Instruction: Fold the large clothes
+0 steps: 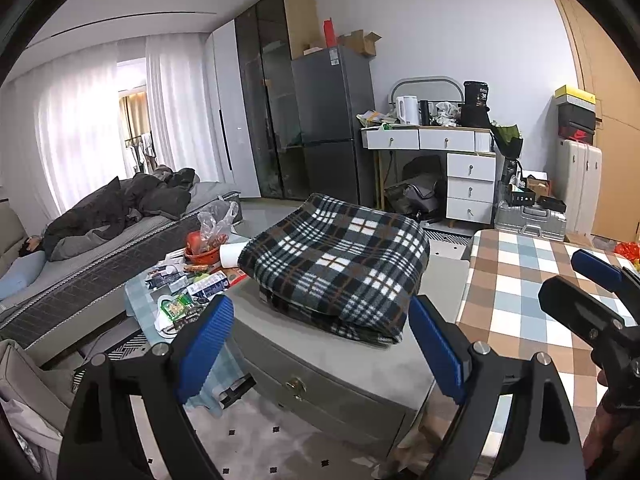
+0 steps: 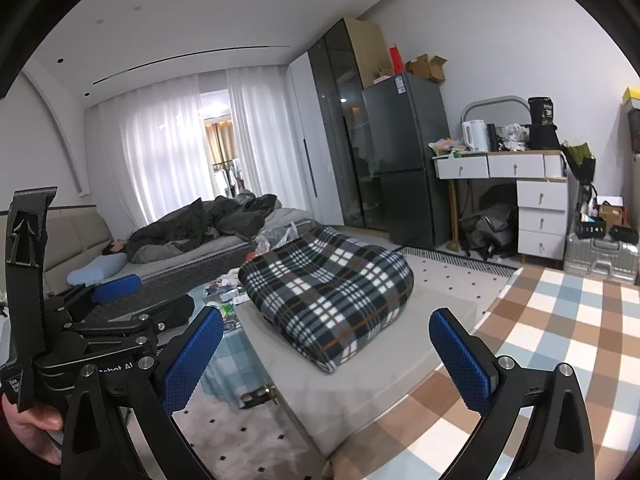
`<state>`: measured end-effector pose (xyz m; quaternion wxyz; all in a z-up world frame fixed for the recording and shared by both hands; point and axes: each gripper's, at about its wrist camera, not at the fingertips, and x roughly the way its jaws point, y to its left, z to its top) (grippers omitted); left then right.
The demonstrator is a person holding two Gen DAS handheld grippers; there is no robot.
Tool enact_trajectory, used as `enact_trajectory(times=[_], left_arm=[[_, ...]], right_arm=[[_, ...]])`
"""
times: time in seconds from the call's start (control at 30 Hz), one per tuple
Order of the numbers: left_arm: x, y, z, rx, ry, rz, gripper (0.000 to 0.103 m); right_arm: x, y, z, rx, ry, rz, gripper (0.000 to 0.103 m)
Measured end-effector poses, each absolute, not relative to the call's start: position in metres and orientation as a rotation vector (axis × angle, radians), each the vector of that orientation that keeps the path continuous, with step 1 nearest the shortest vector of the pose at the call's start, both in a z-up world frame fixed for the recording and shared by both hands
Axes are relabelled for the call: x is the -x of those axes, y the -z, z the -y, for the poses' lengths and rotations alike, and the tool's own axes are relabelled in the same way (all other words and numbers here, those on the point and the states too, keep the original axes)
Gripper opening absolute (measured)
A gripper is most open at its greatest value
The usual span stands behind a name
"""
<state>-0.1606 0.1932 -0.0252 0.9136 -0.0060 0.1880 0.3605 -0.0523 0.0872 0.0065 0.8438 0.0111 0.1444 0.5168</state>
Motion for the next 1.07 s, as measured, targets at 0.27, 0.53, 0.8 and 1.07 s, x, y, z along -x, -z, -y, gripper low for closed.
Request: enact_trajectory(times=[0.27, 0.53, 0.8, 1.07], left_arm=[[0.162, 0.024, -0.191, 0.002, -0.74, -0.367, 0.087], [0.16, 0.025, -0.19, -0.009, -0.73, -0.374, 0.087], [0.161, 0.026, -0.186, -0.026, -0.727, -0.369, 0.087], [0.162, 0.026, -0.177, -0.079, -0.74, -0.343, 0.087]], right_arm=[[0.053, -0.007, -0.088, -0.02, -1.085, -0.303, 0.103], [0.052, -0.007, -0.085, -0.043, -1.087, -0.301, 0.103], [0.053, -0.007, -0.084, -0.035, -1.086, -0.293, 0.103], [0.052, -0.009, -0.08, -0.048, -1.083, -0.288, 0.103]])
